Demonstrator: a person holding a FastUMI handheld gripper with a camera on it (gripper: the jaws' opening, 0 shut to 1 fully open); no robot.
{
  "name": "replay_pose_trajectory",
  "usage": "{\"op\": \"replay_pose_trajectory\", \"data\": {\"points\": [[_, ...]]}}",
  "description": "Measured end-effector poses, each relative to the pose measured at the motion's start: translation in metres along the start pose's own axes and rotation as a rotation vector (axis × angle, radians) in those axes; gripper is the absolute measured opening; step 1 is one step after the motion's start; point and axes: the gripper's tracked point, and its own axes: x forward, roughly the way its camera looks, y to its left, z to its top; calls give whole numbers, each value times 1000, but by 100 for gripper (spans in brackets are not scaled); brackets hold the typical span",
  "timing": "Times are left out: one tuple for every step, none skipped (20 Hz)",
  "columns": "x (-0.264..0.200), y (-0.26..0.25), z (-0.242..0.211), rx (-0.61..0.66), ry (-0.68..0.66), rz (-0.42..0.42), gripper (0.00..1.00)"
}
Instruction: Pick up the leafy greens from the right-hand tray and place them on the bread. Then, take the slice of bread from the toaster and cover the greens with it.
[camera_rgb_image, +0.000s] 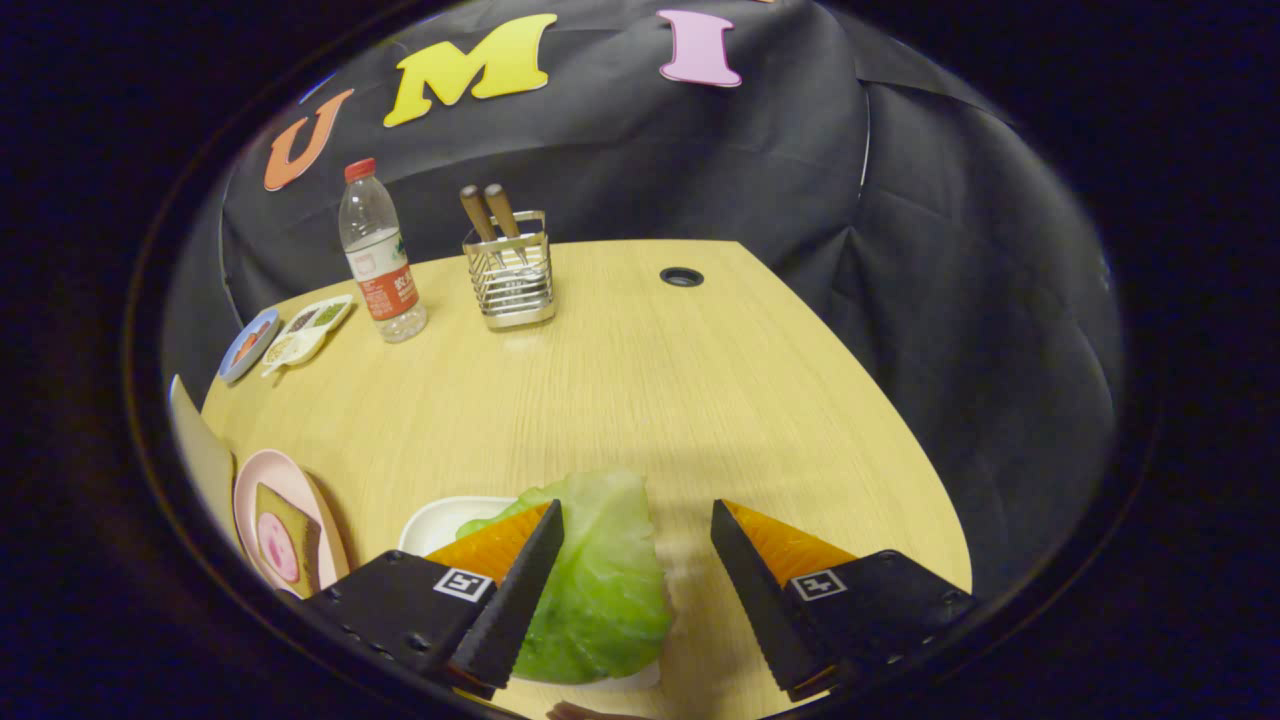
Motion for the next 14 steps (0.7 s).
{"op": "replay_pose_trajectory", "data": {"points": [[-1, 3, 0, 1, -1, 5, 89], [-2, 4, 0, 2, -2, 5, 79], [-2, 5, -2, 3, 3, 4, 74], [-2, 6, -4, 9, 7, 6, 66], [-5, 7, -4, 14, 10, 2, 57], [-6, 11, -4, 15, 7, 7, 42], [-8, 14, -5, 7, 5, 10, 38], [-7, 14, -5, -6, 1, 0, 38], [-8, 14, -8, -8, 6, -7, 38], [-9, 16, -9, 1, 9, -5, 13], [-12, 18, -10, 9, 15, 1, 14], [-13, 18, -11, 17, 23, 5, 14], [-17, 19, -9, 32, 5, 1, 7], [-20, 17, -5, 39, -18, -8, 0]]}}
